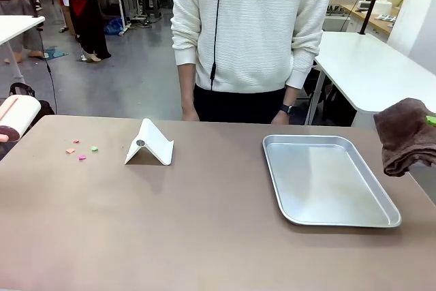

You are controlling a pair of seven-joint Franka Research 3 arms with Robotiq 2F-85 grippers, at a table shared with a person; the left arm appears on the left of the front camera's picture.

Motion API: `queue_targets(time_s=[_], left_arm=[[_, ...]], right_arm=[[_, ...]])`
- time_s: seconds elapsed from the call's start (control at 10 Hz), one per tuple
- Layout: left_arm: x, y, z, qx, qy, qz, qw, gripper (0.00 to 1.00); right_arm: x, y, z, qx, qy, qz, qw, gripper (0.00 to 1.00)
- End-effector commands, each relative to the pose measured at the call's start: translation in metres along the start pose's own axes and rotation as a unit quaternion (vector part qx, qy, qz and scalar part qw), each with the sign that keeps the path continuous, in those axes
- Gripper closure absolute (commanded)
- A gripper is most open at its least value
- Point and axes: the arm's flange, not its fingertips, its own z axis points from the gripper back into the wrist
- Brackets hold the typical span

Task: Clean the surface of the table.
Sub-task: Clean the area not pointed to by the person.

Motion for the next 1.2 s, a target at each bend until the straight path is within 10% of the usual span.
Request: queue_targets(time_s=[0.0, 0.7, 1.1], left_arm=[[-0.001, -0.003, -0.001, -0.002, 0.001, -0.007, 1.0, 0.78], [0.0, 0.0, 0.0, 0.0, 0.0, 0.0, 1.0, 0.78], [0.016, 0.013, -0.005, 0.146, -0.036, 0.05, 0.987, 0.78]], right_arm=[[-0.001, 0.004, 0.0, 0.0, 0.004, 0.005, 1.0, 0.93], [-0.001, 0.004, 0.0, 0.0, 0.004, 0.005, 1.0, 0.93], [-0.001, 0.004, 0.0, 0.0, 0.004, 0.005, 1.0, 0.93]])
